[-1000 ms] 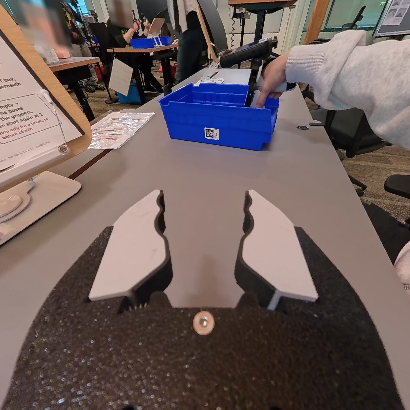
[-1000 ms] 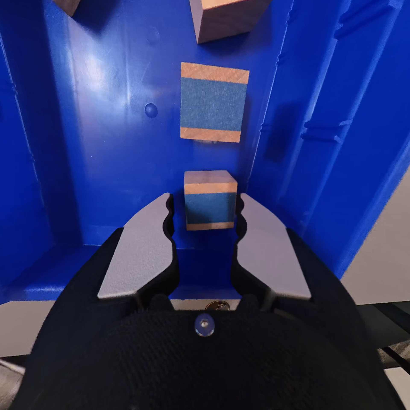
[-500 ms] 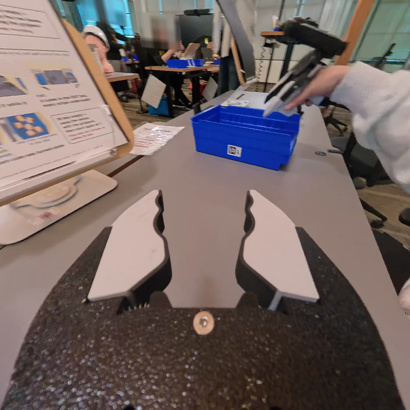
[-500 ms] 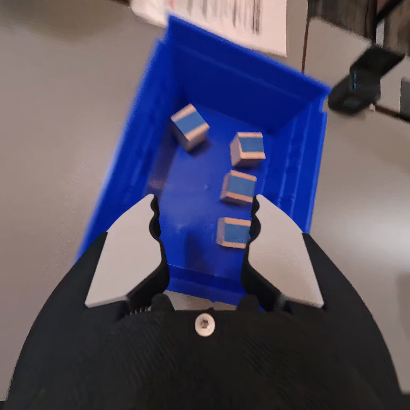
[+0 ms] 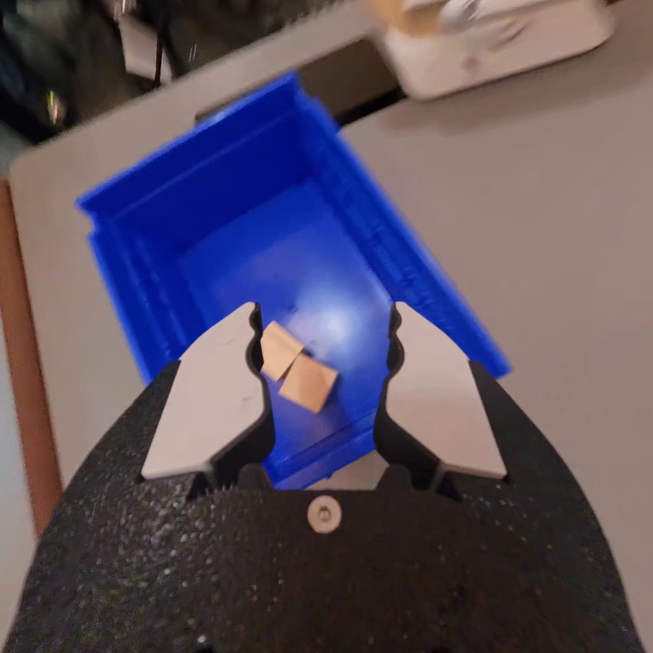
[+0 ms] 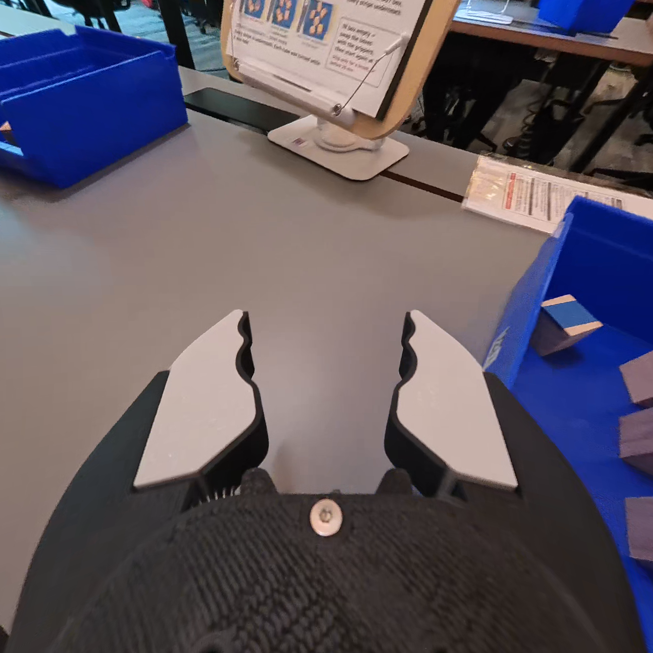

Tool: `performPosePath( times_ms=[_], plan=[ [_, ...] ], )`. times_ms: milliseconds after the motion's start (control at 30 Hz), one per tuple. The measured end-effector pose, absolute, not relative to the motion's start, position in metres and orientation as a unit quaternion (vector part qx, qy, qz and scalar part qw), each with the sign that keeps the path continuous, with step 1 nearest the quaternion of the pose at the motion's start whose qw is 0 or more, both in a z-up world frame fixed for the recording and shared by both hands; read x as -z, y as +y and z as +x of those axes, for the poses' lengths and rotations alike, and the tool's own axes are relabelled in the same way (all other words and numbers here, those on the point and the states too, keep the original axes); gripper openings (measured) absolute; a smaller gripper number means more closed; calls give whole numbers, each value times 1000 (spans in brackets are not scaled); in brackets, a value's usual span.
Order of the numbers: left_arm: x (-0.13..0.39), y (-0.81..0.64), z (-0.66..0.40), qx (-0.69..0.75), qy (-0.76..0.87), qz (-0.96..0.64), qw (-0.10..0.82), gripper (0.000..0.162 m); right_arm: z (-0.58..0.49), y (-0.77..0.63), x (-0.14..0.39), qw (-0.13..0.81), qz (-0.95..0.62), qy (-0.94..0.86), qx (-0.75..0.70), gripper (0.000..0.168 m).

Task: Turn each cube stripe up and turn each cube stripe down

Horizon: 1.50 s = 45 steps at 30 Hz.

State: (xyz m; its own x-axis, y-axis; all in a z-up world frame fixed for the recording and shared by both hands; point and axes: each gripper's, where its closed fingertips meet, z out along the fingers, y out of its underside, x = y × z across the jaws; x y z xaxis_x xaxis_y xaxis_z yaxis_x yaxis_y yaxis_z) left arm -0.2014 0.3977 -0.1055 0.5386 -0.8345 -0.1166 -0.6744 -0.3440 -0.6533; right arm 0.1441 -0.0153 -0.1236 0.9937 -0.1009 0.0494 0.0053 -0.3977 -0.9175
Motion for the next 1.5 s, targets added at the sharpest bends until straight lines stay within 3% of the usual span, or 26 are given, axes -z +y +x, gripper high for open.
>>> performPosePath(
  times_ms=[33,167,633,833,967,1100,1233,1500],
  plan=[
    [115,408,-211,99,450,-834,305,69,141,-15,127,547,-835,27,46,82],
    [150,426,-230,78,379,-899,203,76,135,-17,135,545,-837,34,33,82],
    [204,437,-247,72,206,-967,128,78,126,-25,145,542,-840,20,21,82],
    [221,433,-246,67,197,-973,97,68,122,-27,151,536,-844,13,10,83],
    [227,437,-243,69,191,-974,103,51,119,-27,153,534,-846,14,5,83],
    [227,436,-241,76,224,-967,98,49,116,-26,151,538,-843,12,7,82],
    [191,436,-216,202,213,-946,140,48,110,-23,148,546,-838,12,9,82],
    [22,344,-138,604,313,-714,166,47,66,5,125,614,-788,-51,-6,83]
  ],
)
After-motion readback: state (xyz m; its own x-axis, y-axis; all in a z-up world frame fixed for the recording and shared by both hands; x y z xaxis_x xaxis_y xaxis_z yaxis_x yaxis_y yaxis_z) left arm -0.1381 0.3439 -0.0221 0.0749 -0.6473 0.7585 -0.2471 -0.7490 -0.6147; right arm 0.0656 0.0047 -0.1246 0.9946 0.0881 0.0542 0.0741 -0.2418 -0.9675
